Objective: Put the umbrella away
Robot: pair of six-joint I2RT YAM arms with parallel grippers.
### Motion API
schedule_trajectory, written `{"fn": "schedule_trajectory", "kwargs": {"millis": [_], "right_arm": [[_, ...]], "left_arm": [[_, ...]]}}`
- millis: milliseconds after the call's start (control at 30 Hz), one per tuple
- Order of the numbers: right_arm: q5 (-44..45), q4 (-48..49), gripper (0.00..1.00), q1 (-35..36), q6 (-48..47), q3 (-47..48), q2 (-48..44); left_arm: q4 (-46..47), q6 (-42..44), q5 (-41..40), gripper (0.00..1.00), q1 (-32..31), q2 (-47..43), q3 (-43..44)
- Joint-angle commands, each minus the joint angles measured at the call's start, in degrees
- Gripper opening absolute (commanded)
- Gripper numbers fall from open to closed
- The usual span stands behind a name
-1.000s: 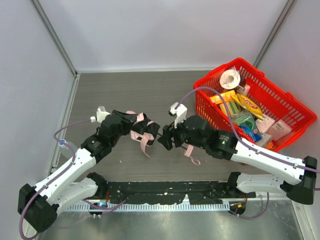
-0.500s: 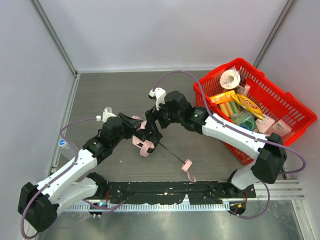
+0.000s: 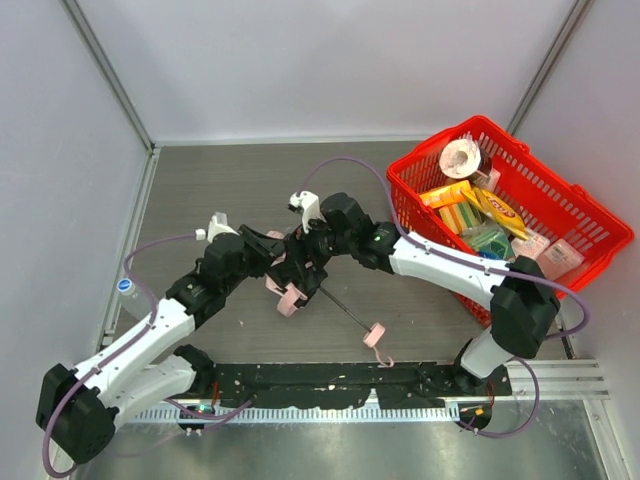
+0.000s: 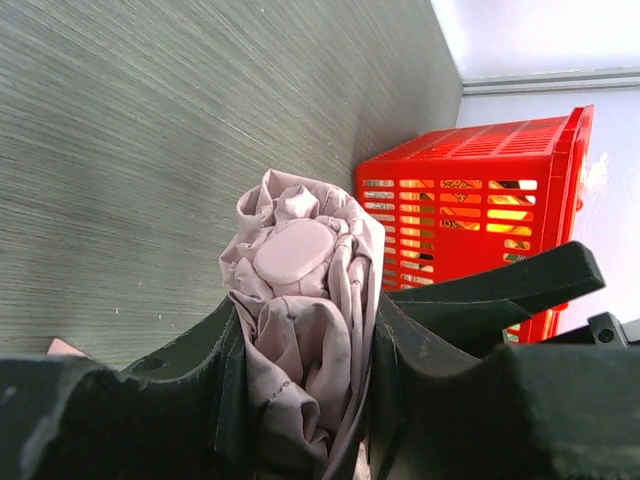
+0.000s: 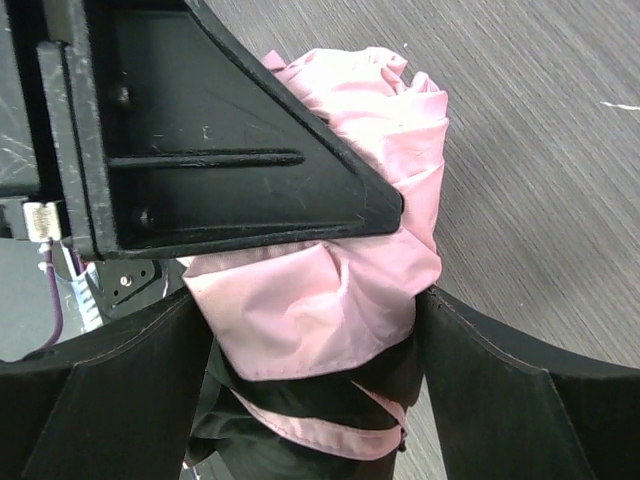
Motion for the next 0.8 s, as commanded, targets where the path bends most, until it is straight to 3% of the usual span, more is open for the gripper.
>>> {"fn": "schedule_trajectory", "kwargs": {"millis": [0, 233, 333, 400, 767], "right_arm": [[-0.9, 4.2, 0.83, 0.2, 1.7, -0.9, 1.2], [-4.7, 7.8, 0.84, -2.1, 5.1, -3.3, -0.1], [4.0, 1.7, 0.85, -2.0, 2.3, -2.7, -2.4], [5.3, 1.0, 0.86, -2.0, 0.7, -3.4, -3.4], [3.6, 10.4, 0.81, 0.7, -4.3, -7.9, 2.6]], "left_arm": [[9.7, -2.0, 3.9, 0.00, 0.1, -0.4, 1.9], [8.7, -2.1, 4.0, 0.00, 0.1, -0.6, 2.5], [-6.9, -4.2, -0.8, 0.00, 0.2, 0.8, 5.9], [-12.7, -6.1, -3.2, 0.00, 0.2, 3.2, 7.8], [-14.7, -14.6, -0.6, 0.00, 0.1, 17.6, 8.7]]}}
